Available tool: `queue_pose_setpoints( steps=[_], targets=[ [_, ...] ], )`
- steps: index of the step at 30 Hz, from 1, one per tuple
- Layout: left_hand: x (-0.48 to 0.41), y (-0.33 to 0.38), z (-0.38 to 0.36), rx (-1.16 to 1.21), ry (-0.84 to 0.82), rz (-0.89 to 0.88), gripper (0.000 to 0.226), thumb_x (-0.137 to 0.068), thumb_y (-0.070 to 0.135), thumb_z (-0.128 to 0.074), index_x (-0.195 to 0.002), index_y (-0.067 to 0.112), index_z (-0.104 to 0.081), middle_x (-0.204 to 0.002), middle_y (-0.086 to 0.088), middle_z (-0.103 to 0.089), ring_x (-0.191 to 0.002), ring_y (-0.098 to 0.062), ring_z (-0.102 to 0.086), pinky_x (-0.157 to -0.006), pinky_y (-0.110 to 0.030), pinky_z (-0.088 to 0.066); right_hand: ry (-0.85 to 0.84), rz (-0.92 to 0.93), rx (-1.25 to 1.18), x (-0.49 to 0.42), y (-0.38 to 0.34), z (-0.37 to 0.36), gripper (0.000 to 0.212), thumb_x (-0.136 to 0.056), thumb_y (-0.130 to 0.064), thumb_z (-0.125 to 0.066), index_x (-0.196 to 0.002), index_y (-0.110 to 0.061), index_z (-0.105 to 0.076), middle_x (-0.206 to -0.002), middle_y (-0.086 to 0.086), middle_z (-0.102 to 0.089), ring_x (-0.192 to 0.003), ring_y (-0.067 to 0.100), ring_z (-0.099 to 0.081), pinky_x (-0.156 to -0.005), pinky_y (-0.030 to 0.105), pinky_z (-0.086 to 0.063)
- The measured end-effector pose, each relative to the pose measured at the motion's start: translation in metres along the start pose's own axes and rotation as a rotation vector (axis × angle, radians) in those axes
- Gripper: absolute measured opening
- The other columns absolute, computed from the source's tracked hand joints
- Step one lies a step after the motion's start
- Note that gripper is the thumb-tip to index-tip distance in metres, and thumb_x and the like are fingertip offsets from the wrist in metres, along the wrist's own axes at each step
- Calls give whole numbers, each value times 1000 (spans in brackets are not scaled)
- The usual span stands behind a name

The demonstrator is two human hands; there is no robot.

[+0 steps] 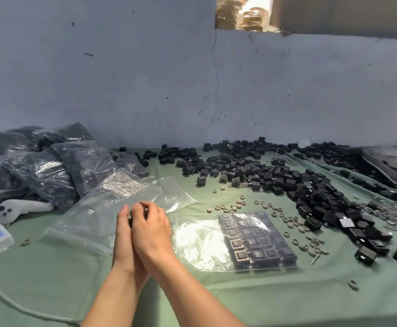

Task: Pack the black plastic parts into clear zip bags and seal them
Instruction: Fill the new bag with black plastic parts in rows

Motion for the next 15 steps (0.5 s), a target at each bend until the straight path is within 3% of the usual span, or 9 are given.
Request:
queue_pose_setpoints(
  steps=[3, 4, 8, 10, 13, 15],
  targets=[
    [3, 3, 13, 122, 12, 27, 37, -94, 50, -41, -96, 20, -62, -110, -6, -66, -106, -26, -63, -107, -43, -37, -57, 80, 99, 8, -4, -7, 45, -100, -50, -35, -141, -34, -46, -149, -7, -44, -148, 15, -22, -123, 45, -11],
    [3, 4, 19, 150, 41, 26, 35, -94, 48, -41, -98, 19, -61, -113, -7, -67, -111, -26, -63, -106, -44, -40, -70, 96, 102, 10, -5, -8, 46, -101, -49, -34, -144, -34, -43, -153, -7, -41, -150, 14, -16, -124, 45, -7],
    [-2, 5, 38, 283, 177, 36, 30, -77, 35, -51, -88, 15, -71, -86, -7, -74, -79, -24, -74, -70, -35, -60, -1, 242, 64, 12, -2, 1, 45, -104, -43, -35, -148, -32, -41, -154, -9, -41, -151, 10, -16, -124, 40, -14],
    [-6, 2, 46, 374, 196, 21, 28, -72, 32, -54, -85, 14, -71, -82, -6, -74, -74, -27, -74, -63, -45, -61, 75, 294, 75, 8, 4, 20, 44, -106, -40, -35, -148, -31, -41, -154, -12, -41, -150, 7, -20, -124, 37, -19],
    [-9, -9, 57, 455, 171, 27, 28, -91, 33, -46, -91, 14, -68, -94, -6, -73, -95, -40, -71, -81, -61, -52, 224, 278, 116, -8, 24, 66, 43, -107, -33, -35, -148, -25, -41, -153, -12, -42, -146, 6, -29, -121, 38, -29],
    [-13, -15, 61, 448, 161, 61, 33, -94, 37, -42, -99, 15, -67, -102, -12, -74, -107, -42, -66, -89, -62, -47, 313, 230, 167, -18, 42, 103, 43, -106, -29, -36, -149, -21, -40, -153, -9, -43, -143, 8, -34, -119, 41, -32]
  ],
)
Point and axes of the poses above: each hand's wrist, its own x-axis away from the middle knuckle, its own z-axis out of the back of the hand, y = z × x, the point moved 2 cm from there along -x, towards the middle knuckle
